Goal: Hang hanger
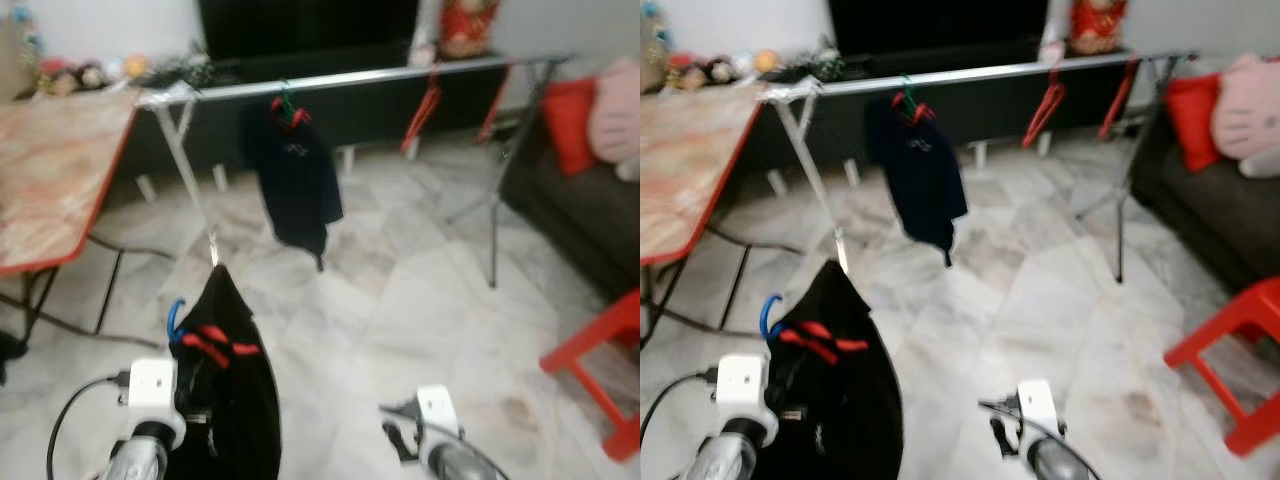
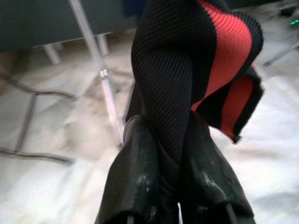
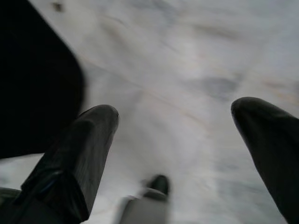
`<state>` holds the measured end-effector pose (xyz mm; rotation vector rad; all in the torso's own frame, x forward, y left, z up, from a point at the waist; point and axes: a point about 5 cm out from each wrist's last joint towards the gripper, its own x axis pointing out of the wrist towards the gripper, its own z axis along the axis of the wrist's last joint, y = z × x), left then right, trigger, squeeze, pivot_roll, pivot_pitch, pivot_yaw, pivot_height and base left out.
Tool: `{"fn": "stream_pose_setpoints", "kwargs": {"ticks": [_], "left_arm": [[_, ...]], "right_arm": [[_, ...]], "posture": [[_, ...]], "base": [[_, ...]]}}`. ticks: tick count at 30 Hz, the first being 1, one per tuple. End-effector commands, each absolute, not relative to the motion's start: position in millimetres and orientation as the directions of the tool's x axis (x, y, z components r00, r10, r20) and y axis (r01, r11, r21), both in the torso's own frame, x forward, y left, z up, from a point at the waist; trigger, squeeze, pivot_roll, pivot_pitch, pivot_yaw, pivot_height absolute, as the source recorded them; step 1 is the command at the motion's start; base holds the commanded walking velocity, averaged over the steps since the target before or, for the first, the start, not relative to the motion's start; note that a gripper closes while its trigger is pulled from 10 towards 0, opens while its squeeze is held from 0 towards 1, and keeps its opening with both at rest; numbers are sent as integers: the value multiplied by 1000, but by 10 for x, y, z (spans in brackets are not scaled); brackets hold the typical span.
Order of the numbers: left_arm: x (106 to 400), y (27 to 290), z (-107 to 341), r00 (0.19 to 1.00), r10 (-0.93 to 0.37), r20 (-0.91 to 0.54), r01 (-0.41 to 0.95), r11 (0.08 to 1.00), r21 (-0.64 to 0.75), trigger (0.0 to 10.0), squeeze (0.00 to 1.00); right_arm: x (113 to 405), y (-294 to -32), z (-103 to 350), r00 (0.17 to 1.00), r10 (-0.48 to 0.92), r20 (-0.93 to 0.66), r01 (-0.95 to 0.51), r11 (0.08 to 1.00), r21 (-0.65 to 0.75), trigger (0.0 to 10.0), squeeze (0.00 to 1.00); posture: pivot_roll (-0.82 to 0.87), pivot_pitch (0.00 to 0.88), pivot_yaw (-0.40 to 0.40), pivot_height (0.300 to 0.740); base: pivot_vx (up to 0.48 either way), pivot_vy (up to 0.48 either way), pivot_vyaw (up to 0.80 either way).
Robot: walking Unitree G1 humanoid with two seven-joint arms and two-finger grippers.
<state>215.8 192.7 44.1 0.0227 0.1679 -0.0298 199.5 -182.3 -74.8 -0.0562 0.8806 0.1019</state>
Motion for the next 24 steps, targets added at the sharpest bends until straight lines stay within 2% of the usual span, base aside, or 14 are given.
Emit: {"fn": "stream_pose_setpoints", "kwargs": {"ticks": [1, 22, 24], "left_arm": [[2184, 1999, 550, 992, -20, -124, 26, 998, 53, 10000, 0], [2209, 2009, 516, 991, -10, -132, 15, 999, 40, 10000, 0], [2210, 2012, 512, 991, -6, -134, 12, 999, 41, 10000, 0]], "right_arm": [[2081, -1768, -708, 647, 77, -759, -119, 993, 0, 10000, 0], [1998, -1742, -755, 629, 85, -772, -147, 989, -11, 10000, 0], [2005, -1738, -751, 631, 86, -771, -156, 988, -18, 10000, 0]], "posture": [[-138, 0, 35, 740], [-153, 0, 45, 740], [-154, 0, 47, 740]], "base": [[480, 0, 0], [480, 0, 0], [480, 0, 709]]}}
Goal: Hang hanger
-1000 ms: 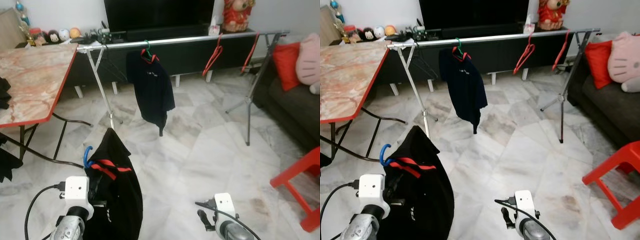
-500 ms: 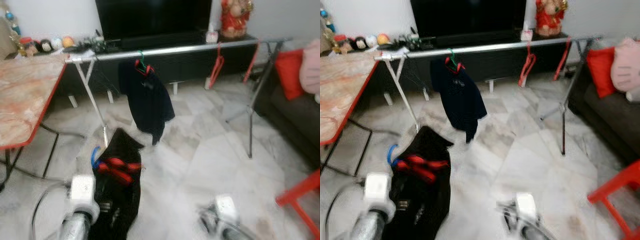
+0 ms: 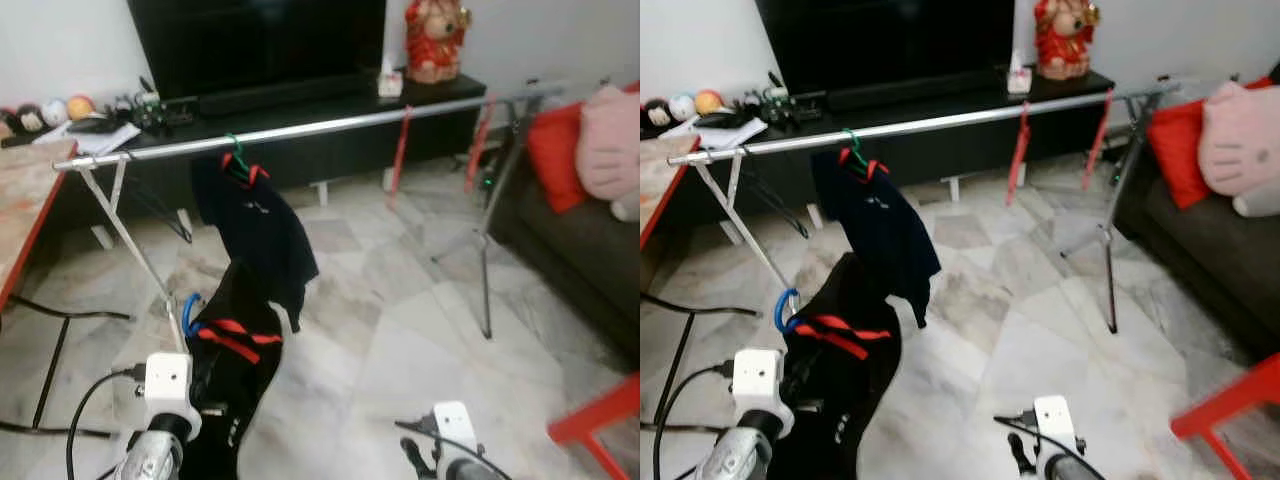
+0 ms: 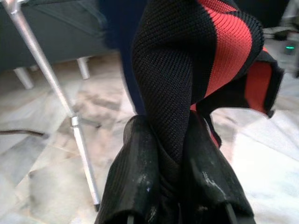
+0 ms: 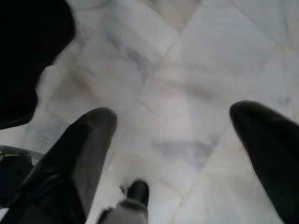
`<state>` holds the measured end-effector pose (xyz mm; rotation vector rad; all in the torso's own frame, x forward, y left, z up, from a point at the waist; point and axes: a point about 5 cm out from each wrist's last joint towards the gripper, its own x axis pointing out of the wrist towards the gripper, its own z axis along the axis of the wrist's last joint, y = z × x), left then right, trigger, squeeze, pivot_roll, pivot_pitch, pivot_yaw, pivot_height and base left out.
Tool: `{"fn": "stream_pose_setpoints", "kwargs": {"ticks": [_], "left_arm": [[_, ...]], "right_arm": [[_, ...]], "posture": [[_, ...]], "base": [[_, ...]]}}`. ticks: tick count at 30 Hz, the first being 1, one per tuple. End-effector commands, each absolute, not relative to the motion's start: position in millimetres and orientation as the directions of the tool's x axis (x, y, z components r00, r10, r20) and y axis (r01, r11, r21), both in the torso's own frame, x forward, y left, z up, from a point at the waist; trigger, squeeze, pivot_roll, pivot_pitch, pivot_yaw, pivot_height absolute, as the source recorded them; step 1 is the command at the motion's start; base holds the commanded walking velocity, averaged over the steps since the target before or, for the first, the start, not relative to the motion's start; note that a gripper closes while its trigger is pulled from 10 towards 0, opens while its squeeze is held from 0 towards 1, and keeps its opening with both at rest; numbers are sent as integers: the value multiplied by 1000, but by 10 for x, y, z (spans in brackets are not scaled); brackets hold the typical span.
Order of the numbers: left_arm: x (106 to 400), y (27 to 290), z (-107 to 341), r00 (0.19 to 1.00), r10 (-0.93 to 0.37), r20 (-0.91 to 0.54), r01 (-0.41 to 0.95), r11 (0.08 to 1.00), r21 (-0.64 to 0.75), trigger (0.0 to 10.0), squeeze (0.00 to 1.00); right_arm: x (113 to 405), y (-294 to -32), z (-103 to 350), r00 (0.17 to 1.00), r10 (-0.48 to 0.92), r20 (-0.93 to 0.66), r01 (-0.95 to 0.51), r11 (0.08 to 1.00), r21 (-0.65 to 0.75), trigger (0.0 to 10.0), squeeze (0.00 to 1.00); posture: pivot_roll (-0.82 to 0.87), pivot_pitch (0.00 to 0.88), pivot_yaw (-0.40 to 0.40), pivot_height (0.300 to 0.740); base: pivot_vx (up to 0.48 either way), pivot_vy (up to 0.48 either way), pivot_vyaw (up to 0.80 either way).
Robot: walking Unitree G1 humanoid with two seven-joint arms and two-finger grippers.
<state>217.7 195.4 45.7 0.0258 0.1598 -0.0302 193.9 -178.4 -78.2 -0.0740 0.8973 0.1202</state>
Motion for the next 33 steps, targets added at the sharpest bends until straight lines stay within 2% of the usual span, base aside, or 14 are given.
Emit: {"fn": "stream_pose_setpoints", "kwargs": {"ticks": [1, 5, 10, 33], "left_arm": [[2211, 2012, 512, 991, -5, -134, 11, 999, 41, 10000, 0], [2212, 2008, 501, 990, -6, -139, 12, 999, 43, 10000, 0], [2217, 2003, 491, 990, -6, -142, 13, 999, 49, 10000, 0], [2221, 2022, 508, 990, 28, -139, -22, 999, 39, 10000, 0]], "right_arm": [[2010, -1732, -748, 632, 88, -770, -158, 987, -17, 10000, 0], [2015, -1716, -746, 633, 100, -768, -163, 987, -5, 10000, 0], [2023, -1698, -743, 634, 108, -766, -153, 988, 14, 10000, 0], [2063, -1679, -724, 634, 121, -764, -181, 983, 6, 10000, 0]], "posture": [[-154, 0, 47, 740], [-155, 0, 48, 740], [-155, 0, 50, 740], [-148, 0, 36, 740]], "base": [[480, 0, 800], [480, 0, 764], [480, 0, 0], [0, 0, 0]]}}
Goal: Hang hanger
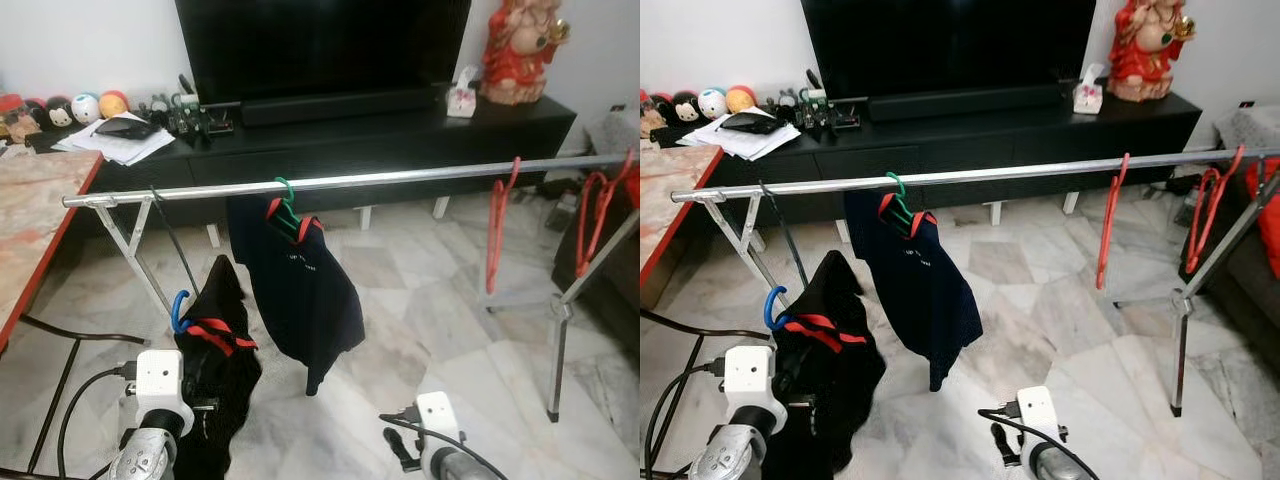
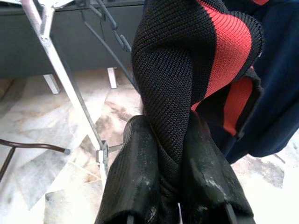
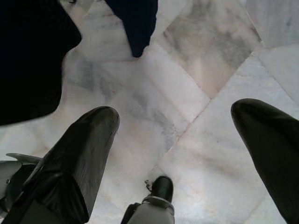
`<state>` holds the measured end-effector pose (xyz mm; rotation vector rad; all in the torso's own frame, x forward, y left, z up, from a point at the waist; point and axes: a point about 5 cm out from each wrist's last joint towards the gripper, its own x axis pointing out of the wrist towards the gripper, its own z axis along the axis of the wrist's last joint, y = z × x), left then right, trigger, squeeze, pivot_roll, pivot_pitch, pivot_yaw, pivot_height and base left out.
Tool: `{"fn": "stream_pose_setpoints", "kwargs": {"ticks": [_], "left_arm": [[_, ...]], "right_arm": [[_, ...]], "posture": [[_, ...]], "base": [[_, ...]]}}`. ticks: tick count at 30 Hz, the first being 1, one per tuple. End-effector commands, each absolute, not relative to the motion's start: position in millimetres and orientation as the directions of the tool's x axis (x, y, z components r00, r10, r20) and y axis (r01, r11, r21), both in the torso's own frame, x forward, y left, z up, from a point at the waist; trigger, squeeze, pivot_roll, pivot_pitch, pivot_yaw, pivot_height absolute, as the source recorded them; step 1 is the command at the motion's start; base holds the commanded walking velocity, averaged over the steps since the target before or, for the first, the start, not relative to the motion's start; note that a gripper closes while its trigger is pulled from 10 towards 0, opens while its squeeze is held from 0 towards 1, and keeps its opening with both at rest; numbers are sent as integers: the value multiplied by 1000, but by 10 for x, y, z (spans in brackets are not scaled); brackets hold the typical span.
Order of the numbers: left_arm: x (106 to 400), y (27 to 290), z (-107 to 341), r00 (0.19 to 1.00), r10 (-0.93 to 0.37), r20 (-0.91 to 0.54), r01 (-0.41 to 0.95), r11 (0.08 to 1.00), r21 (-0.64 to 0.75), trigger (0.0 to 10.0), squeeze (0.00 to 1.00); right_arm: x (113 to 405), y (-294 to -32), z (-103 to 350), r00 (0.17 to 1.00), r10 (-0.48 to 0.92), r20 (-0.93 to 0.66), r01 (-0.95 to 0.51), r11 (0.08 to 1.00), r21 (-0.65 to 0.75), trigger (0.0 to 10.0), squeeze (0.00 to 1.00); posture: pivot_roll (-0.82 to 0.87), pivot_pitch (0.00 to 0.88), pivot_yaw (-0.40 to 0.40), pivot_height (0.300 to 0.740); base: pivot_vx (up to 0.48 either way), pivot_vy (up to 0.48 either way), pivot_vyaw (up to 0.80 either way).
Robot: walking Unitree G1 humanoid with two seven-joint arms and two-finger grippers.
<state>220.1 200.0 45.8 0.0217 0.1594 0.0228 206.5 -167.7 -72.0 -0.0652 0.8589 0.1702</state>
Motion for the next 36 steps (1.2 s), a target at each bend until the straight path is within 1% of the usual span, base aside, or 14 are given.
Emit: {"fn": "stream_pose_setpoints", "kwargs": {"ticks": [1, 20, 22, 28, 36], "left_arm": [[2221, 2022, 508, 990, 28, -139, -22, 999, 39, 10000, 0], [2222, 2025, 505, 989, 30, -142, -23, 999, 47, 10000, 0], [2262, 2026, 528, 990, 41, -132, -33, 997, 64, 10000, 0], [2271, 2036, 548, 991, 39, -129, -31, 997, 69, 10000, 0], [2272, 2030, 554, 991, 37, -129, -29, 997, 65, 10000, 0]], "right_arm": [[2063, -1679, -724, 634, 121, -764, -181, 983, 6, 10000, 0], [2063, -1678, -724, 634, 122, -764, -181, 983, 7, 10000, 0], [2035, -1633, -747, 615, 123, -779, -200, 980, -3, 10000, 0], [1993, -1578, -776, 602, 126, -788, -206, 979, -1, 10000, 0], [1971, -1614, -786, 598, 113, -793, -192, 981, -5, 10000, 0]], "posture": [[-148, 0, 36, 740], [-148, 0, 36, 740], [-142, 0, 28, 740], [-141, 0, 31, 740], [-141, 0, 34, 740]], "base": [[0, 0, 0], [0, 0, 0], [0, -428, 0], [0, -432, 0], [0, -434, 0]]}}
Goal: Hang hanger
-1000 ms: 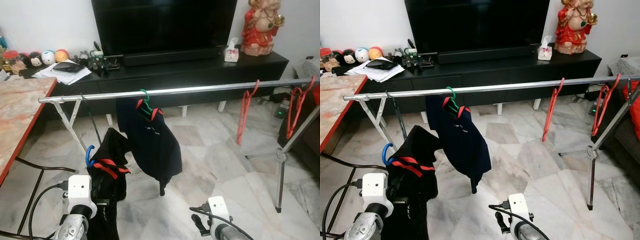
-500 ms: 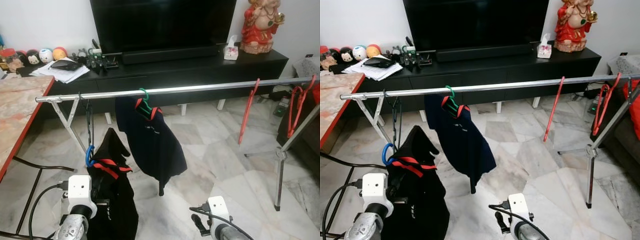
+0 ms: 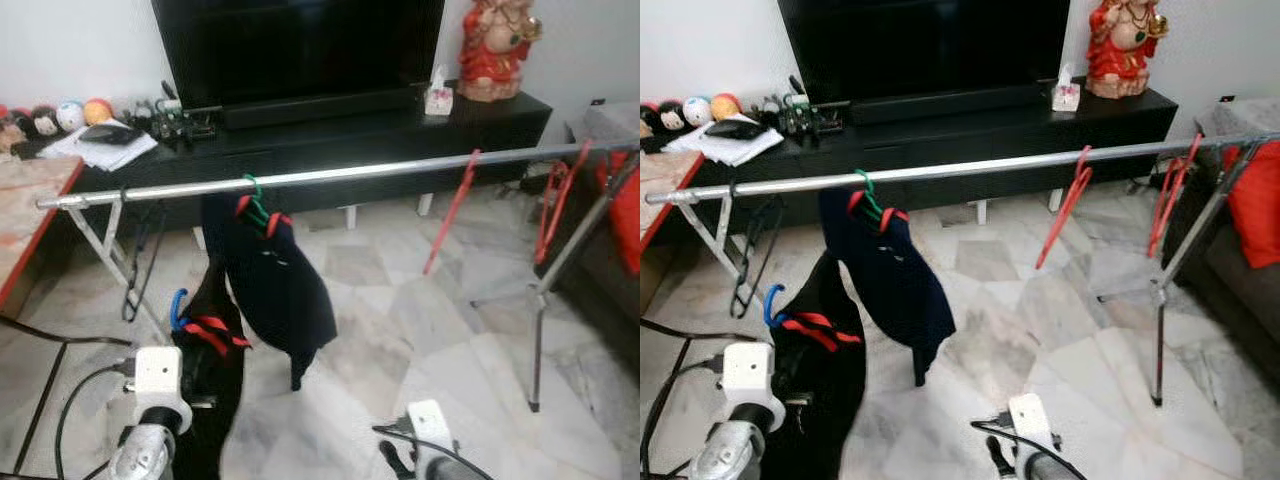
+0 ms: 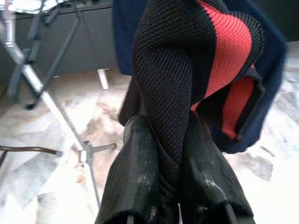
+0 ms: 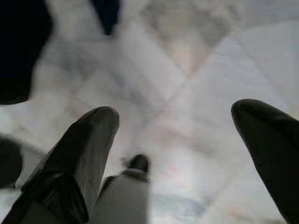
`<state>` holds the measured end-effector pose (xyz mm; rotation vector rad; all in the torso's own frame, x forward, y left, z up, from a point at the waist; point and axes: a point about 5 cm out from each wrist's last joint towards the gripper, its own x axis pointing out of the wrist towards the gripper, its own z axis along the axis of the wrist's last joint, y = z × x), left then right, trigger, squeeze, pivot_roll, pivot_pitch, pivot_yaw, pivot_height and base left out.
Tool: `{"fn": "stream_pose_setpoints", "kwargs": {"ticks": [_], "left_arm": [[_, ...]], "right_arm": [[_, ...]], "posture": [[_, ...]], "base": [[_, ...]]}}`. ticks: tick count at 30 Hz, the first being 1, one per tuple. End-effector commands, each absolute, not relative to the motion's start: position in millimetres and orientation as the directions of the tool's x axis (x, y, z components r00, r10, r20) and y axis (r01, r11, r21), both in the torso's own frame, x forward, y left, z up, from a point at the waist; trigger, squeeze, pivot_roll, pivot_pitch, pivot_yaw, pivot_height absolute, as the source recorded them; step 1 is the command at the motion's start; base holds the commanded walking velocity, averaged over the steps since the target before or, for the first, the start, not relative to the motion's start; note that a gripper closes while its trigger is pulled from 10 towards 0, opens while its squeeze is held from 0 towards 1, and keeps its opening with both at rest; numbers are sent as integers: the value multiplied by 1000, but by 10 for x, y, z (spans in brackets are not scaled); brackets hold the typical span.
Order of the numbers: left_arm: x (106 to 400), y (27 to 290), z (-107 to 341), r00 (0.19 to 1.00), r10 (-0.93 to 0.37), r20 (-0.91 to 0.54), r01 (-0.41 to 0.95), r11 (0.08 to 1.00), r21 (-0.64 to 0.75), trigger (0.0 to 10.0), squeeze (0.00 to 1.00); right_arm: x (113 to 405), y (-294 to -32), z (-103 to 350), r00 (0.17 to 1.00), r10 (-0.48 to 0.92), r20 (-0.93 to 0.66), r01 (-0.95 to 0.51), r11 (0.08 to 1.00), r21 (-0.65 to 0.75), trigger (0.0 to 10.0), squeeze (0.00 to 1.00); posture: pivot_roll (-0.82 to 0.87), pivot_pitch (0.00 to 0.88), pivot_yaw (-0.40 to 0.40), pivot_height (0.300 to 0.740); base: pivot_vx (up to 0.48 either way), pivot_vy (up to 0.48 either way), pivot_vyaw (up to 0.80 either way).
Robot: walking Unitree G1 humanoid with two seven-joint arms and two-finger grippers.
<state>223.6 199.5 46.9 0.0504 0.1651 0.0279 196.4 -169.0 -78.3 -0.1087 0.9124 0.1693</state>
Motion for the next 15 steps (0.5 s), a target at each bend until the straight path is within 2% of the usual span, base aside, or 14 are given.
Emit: {"fn": "stream_pose_setpoints", "kwargs": {"ticks": [1, 15], "left_arm": [[2274, 2029, 555, 991, 37, -128, -29, 998, 64, 10000, 0], [2269, 1996, 556, 991, 40, -126, -33, 998, 58, 10000, 0]], "right_arm": [[1970, -1621, -786, 598, 111, -794, -190, 982, -6, 10000, 0], [1961, -1771, -780, 596, 75, -799, -159, 987, -26, 10000, 0]], "posture": [[-136, 0, 32, 740], [-128, 0, 21, 740]], "base": [[0, -435, 0], [0, -434, 0]]}}
